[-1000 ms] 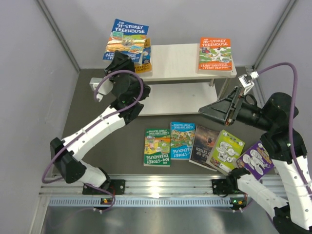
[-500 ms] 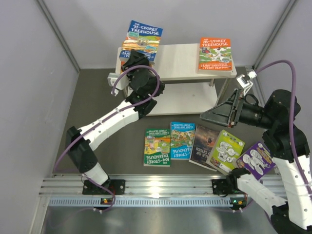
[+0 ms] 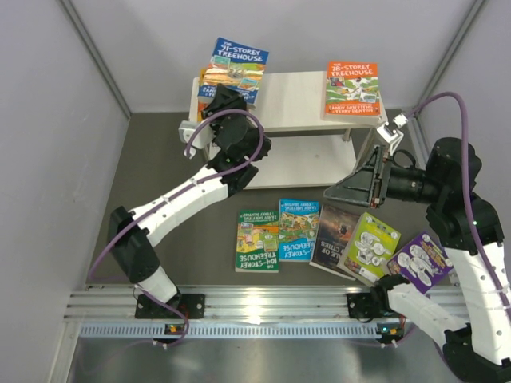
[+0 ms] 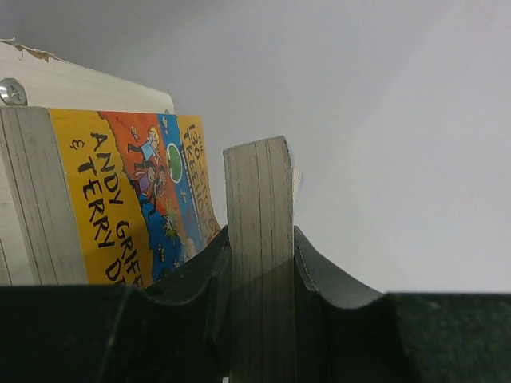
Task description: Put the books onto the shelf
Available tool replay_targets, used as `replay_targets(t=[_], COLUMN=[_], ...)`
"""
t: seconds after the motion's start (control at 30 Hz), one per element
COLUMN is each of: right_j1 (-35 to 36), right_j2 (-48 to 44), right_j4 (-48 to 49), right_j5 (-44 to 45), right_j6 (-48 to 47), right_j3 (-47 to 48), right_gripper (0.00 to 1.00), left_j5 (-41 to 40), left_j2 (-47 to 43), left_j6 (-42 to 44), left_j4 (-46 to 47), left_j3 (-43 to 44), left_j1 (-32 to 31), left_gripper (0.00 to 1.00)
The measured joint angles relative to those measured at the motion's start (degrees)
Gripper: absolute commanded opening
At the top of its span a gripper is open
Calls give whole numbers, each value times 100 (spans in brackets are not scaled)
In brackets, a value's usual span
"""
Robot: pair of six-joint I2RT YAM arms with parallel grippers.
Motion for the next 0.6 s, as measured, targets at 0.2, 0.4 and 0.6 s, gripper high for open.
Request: replay_targets(t=[0.2,0.4,0.6], right_j1=[17,22,15], right_j2=[79,72,59], right_j4=[-98,-127,-127], right_j5=[-7,4,72], right_j6=[-101,-103,-94], right_j3=[37,35,13], right_gripper=[100,100,100], left_j5=[33,70,70], left_j2=[-109,-470,-678], left_j6=[-122,-205,-37], left_j4=[-190,-201,-175], left_j3=[-92,-127,-138], left_j1=[59,227,280], left_gripper=[54,74,99])
